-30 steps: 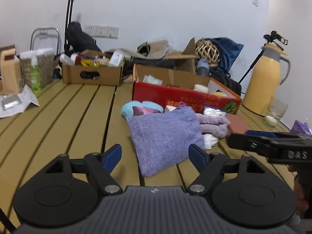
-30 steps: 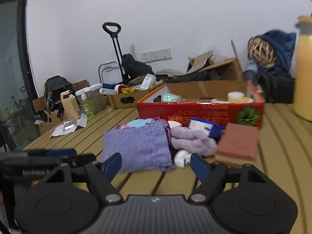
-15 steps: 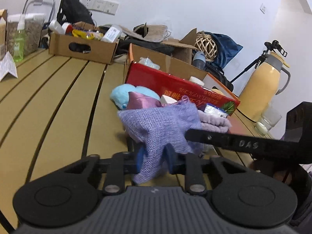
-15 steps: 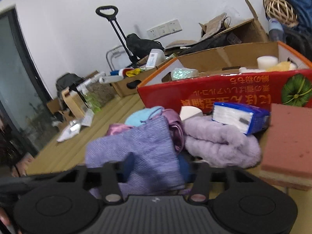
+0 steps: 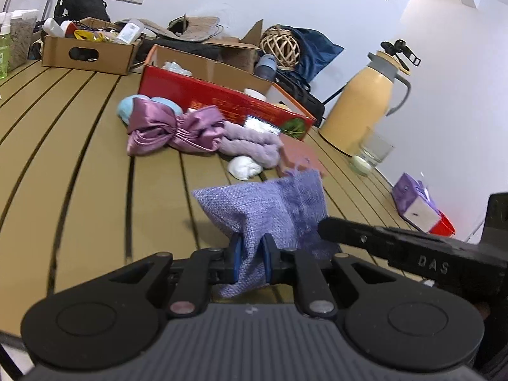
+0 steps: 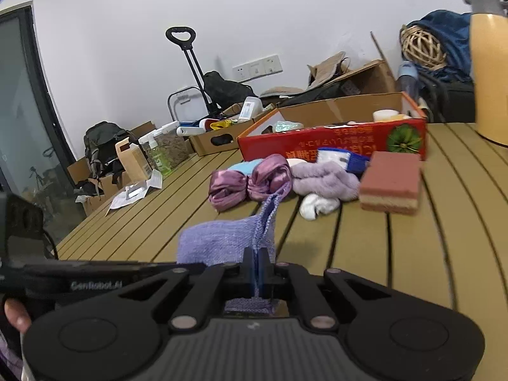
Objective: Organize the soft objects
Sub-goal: 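Grasp the purple cloth pouch with both grippers and lift it, then lower the purple pouch into the red box and open both grippers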
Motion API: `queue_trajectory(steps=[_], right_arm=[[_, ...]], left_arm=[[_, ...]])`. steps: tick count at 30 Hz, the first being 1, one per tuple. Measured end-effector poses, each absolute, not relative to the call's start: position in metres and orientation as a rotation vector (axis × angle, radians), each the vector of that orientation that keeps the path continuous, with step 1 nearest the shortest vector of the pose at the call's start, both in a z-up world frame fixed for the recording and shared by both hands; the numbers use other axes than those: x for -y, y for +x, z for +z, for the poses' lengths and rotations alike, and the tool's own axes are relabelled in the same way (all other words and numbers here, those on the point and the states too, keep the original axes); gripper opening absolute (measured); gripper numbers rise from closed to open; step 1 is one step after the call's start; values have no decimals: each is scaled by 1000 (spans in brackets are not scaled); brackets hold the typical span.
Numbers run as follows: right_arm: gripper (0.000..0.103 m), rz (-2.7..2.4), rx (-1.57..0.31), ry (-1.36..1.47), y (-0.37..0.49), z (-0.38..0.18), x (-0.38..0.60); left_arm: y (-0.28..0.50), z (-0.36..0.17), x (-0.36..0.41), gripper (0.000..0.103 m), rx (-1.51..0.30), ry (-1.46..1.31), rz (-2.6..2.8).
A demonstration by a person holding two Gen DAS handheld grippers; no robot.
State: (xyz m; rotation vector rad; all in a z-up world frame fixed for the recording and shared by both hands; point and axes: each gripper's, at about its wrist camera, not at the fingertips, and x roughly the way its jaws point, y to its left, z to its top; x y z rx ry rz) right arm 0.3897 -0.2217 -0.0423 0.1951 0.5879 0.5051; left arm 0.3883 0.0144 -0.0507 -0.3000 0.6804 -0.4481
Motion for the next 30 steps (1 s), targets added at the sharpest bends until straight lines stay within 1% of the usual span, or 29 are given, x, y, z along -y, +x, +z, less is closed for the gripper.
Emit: queue_trajectory(steps=[6, 10, 13, 17, 20, 23, 25, 27, 30], right_arm=[[1, 445, -576, 188, 367, -42, 238], [1, 439, -552, 198, 361, -39, 244], [1, 439, -539, 208, 366, -35, 246], [1, 461, -502, 200, 398, -16, 248], [1, 477, -452, 176, 443, 10, 247], [1, 495, -436, 138, 509, 34, 242], [2, 517, -473, 149, 559, 44, 238], [2, 531, -527, 166, 613, 46, 232], [2, 543, -608, 203, 683, 36, 218]], left_arm=[[382, -53, -5, 14, -709, -309, -435], [376, -45, 0, 14, -675, -293, -460], [381, -37, 2, 14, -659, -276, -466], [414, -10, -1, 14, -609, -280, -506], [459, 18, -3, 14, -579, -260, -522], [520, 42, -4, 14, -583, -243, -515], [567, 49, -6, 14, -610, -229, -499], [612, 47, -9, 14, -676, -239, -469], [669, 36, -14, 14, -753, -193, -442]])
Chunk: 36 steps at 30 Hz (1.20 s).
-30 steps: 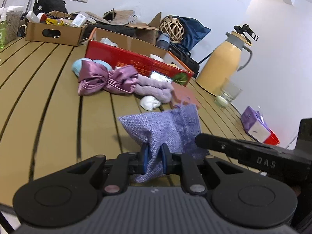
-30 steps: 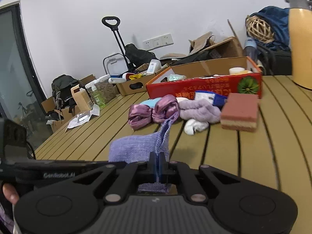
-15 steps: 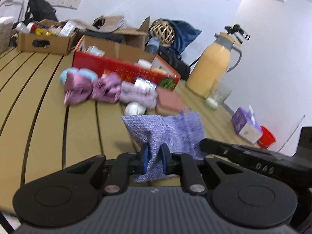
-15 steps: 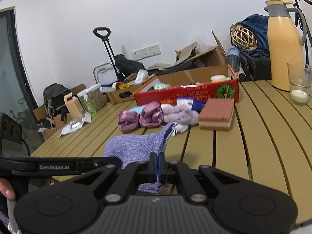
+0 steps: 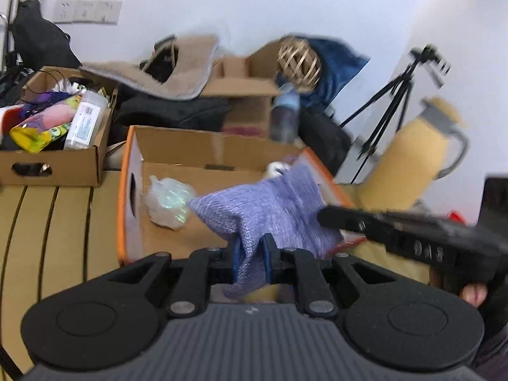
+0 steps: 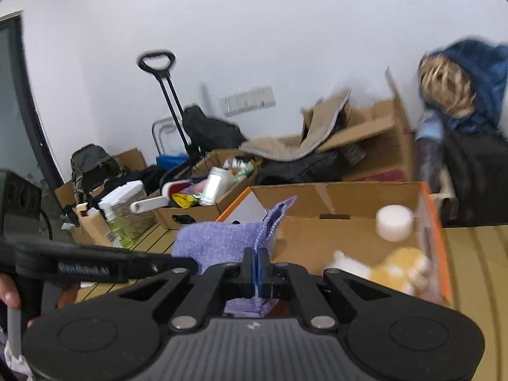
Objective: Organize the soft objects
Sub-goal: 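Lower the purple pouch into the red box and open both grippers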
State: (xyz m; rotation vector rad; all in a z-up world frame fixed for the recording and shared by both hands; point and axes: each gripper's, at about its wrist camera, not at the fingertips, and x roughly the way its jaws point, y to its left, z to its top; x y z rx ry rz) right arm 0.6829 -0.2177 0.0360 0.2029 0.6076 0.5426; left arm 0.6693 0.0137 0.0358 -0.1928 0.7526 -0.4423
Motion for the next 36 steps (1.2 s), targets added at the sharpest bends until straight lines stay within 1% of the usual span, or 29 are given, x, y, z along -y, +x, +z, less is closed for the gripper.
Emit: queue_trajectory(steps=[2, 3, 6, 8, 9, 11, 12, 13, 15, 17, 19, 21, 22, 24, 26, 28, 29, 32, 33, 34, 36], right_arm=[[2, 526, -662, 209, 718, 20, 206], [2, 524, -697, 212, 732, 9, 200], [2, 493, -778, 198, 756, -19, 183], [2, 507, -804, 186, 759, -31, 175], [2, 519, -814, 179, 757, -35, 171], [4, 526, -808, 159, 753, -38, 167], [7, 519, -804, 145, 751, -37, 166], [9, 507, -793, 134, 747, -34, 167], [11, 525, -770, 152, 739, -21, 175], [11, 529, -751, 151, 730, -3, 181], [11, 494, -706, 107, 714, 23, 188], [12, 472, -665, 93, 695, 49, 198], [16, 463, -643, 84, 683, 63, 204], [19, 440, -596, 57, 655, 88, 214], [24, 428, -553, 30, 626, 109, 222], [32, 421, -515, 11, 595, 124, 229], [33, 419, -494, 1, 580, 131, 231], [44, 403, -406, -18, 524, 137, 239], [50, 395, -375, -20, 506, 135, 241], [57, 383, -341, -25, 484, 129, 243], [60, 355, -297, -45, 449, 116, 247]], left_arm=[[697, 24, -17, 15, -782, -141, -394], [708, 17, -18, 18, -799, -110, -384], [732, -6, -26, 30, -854, -80, -332], [733, -14, -31, 34, -841, -76, -327], [730, -14, -32, 38, -832, -80, -346], [722, -14, -33, 42, -818, -79, -355], [716, -12, -32, 44, -807, -62, -337], [710, -9, -31, 44, -794, -43, -329], [698, 2, -33, 49, -769, -35, -345], [685, 20, -36, 49, -740, -35, -341], [668, 42, -39, 52, -701, -27, -329], [648, 66, -43, 58, -659, -22, -322], [635, 79, -46, 60, -634, -20, -319], [608, 103, -49, 69, -587, -19, -318], [579, 122, -51, 72, -540, -7, -315], [552, 135, -50, 73, -503, 1, -318], [539, 139, -49, 75, -489, 1, -314], [484, 141, -46, 82, -412, 0, -295], [463, 138, -45, 86, -376, -6, -286], [438, 131, -42, 89, -336, -12, -282], [401, 118, -39, 92, -294, -29, -287]])
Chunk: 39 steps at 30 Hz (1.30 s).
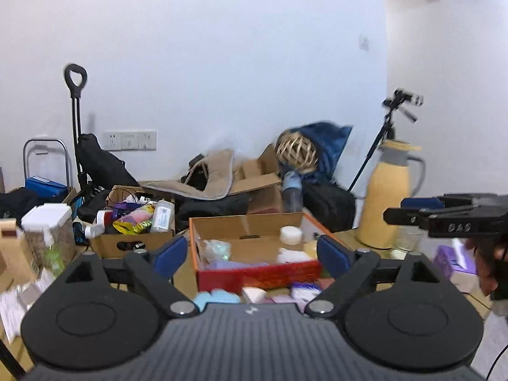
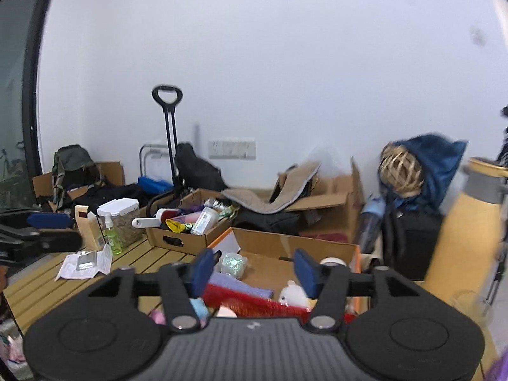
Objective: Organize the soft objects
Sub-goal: 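Lower the purple pouch into the red box and open both grippers, then reach both grippers to the pink brick sponge and grasp it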
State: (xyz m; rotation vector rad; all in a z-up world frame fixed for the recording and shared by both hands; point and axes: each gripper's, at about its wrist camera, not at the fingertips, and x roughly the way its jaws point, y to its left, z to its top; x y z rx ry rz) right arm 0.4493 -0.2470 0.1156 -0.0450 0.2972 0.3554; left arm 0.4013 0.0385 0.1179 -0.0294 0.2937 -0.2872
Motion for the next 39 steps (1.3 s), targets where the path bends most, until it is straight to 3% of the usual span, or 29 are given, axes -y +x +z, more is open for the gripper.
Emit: queue_trajectory(steps=[7, 13, 19, 28, 39], right_arm=[[76, 262, -303, -44, 351, 50, 254], [76, 279, -369, -13, 283, 9, 247], [79, 246, -353, -38, 256, 12, 253], [78, 216, -370, 26, 287, -3, 267], [77, 248, -449, 70, 422, -22, 304]], left_arm=[[304, 56, -25, 100, -278, -46, -216], [261, 18, -26, 103, -354, -74, -198], [253, 23, -24, 103, -322, -73, -202], [283, 8, -7, 103, -385, -45, -218], [413, -17, 55, 101, -527, -87, -325]])
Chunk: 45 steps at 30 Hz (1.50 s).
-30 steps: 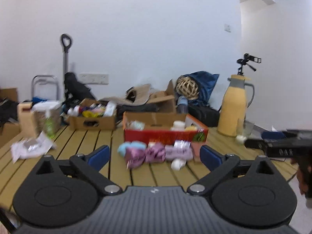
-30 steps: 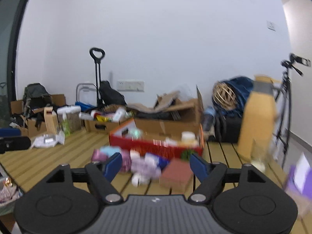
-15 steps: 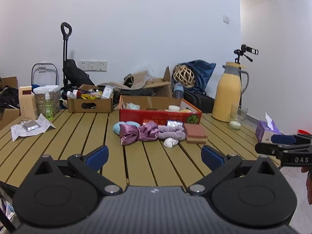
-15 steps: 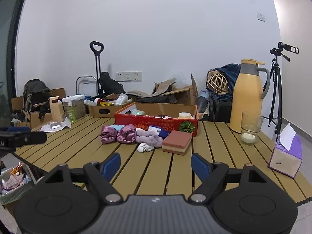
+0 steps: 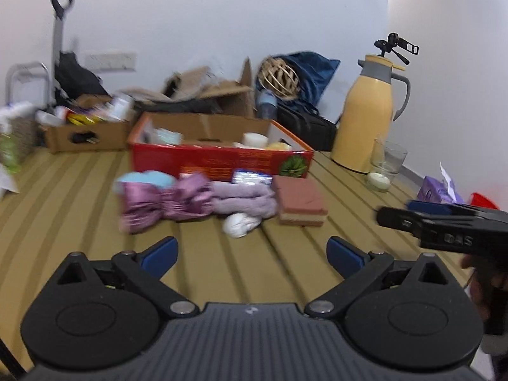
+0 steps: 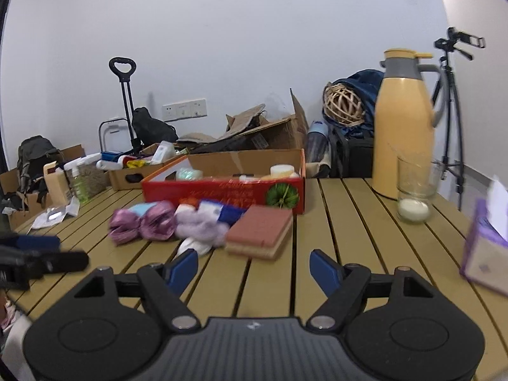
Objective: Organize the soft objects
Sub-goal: 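Reach both grippers to the pink brick sponge and grasp it, then carry the pink sponge into the red box and open both grippers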
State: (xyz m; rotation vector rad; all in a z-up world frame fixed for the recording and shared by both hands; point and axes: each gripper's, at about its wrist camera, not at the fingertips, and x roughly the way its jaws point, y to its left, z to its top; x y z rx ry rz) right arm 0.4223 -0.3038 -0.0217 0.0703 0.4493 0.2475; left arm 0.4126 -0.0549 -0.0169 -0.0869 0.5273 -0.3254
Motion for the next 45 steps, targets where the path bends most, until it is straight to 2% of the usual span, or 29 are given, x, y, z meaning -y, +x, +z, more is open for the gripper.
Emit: queue_trajectory(steps=[1, 3, 5, 9, 10, 14, 15, 18, 19, 24, 26, 29, 34, 36, 39, 45], right_arm=[[76, 263, -473, 70, 440, -23, 308], [75, 270, -510, 73, 480, -29, 316], [71, 281, -539, 76, 515, -33, 320], [66, 347, -579, 99, 582, -36, 324], [63, 370, -597, 97, 597, -38, 323], [42, 427, -670, 107, 642, -57, 318], [35, 445, -684, 127, 647, -62, 320], [28, 440, -692, 216, 633, -66, 335], [25, 423, -694, 240, 622, -67, 341], [23, 395, -691, 318, 530, -68, 348], [23, 403, -683, 361, 512, -70, 350], [24, 338, -645, 374, 512, -72, 360], [25, 331, -641, 442, 519, -77, 361], [29, 350, -653, 458, 520, -82, 356], [31, 329, -655, 457, 519, -85, 351], [28, 325, -593, 445, 515, -56, 354]], left_arm=[[431, -23, 64, 100, -549, -104, -329], [462, -34, 78, 84, -614, -135, -293], [491, -44, 88, 75, -669, -202, -295], [532, -56, 104, 67, -749, -358, -351], [542, -59, 108, 65, -766, -401, -358], [571, -70, 112, 43, -829, -489, -345], [574, -72, 111, 41, -836, -509, -347], [573, -75, 99, 36, -816, -565, -301], [571, -76, 96, 36, -799, -574, -277], [553, -72, 100, 35, -769, -538, -283], [545, -70, 101, 41, -778, -528, -313], [532, -68, 101, 49, -769, -526, -332], [525, -67, 104, 50, -767, -510, -338], [527, -68, 102, 47, -766, -514, -340], [527, -69, 103, 35, -774, -500, -351], [522, -43, 107, 32, -693, -469, -374]])
